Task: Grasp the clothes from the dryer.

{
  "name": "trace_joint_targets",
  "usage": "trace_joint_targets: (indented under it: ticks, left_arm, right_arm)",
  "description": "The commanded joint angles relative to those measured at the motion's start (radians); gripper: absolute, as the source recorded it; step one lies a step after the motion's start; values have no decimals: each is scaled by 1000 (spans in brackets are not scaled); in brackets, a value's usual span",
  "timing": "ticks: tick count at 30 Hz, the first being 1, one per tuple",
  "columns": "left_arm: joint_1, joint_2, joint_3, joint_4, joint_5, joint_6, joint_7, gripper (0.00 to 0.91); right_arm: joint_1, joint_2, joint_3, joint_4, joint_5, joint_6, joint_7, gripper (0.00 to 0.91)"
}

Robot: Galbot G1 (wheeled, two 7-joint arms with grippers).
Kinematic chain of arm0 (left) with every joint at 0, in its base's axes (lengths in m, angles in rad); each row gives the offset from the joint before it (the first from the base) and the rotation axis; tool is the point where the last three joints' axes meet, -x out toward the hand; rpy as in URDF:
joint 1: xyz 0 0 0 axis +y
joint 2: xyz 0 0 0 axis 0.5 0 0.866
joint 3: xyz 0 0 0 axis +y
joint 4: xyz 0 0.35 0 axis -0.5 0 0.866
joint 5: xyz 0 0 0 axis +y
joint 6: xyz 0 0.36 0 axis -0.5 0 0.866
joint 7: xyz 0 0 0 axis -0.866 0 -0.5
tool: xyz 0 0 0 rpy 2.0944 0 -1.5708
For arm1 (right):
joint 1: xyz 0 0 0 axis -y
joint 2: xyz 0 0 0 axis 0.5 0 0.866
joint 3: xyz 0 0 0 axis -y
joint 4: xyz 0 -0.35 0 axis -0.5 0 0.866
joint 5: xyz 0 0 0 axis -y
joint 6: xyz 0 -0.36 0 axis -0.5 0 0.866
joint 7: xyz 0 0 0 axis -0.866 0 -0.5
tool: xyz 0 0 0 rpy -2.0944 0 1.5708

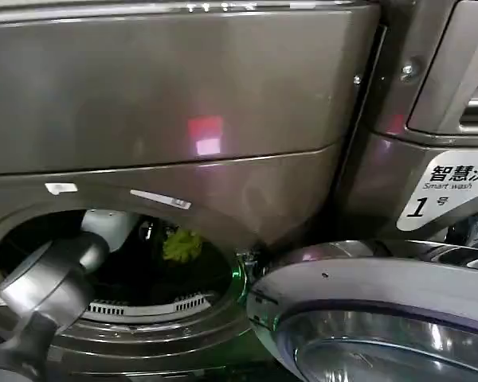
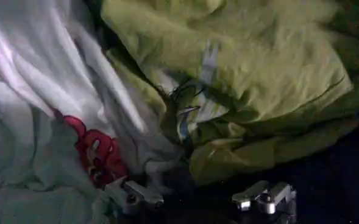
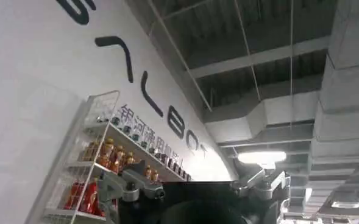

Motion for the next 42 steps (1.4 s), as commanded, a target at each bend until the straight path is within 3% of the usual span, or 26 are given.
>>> trace_joint_targets:
  ticks: [1, 13, 25, 36, 42]
  left_arm:
    - [-5, 2, 4, 1, -16, -3, -4, 0]
    - [-7, 6, 10, -2, -30, -10, 6, 0]
    - [-33, 22, -19, -57, -210, 30, -41, 0]
    - [9, 24, -249, -150, -530, 115, -309, 0]
    - [179, 56, -424, -373, -769, 165, -469, 0]
  right_arm:
    - [-1, -3, 2, -2, -1, 1, 1, 907]
    - [-7, -5, 6, -2, 0, 1, 2, 907]
    - [-1, -3, 4, -3, 0, 1, 3, 907]
    - [20, -3, -20, -2, -4, 2, 3, 907]
    - [36, -3, -39, -4, -17, 5, 2, 907]
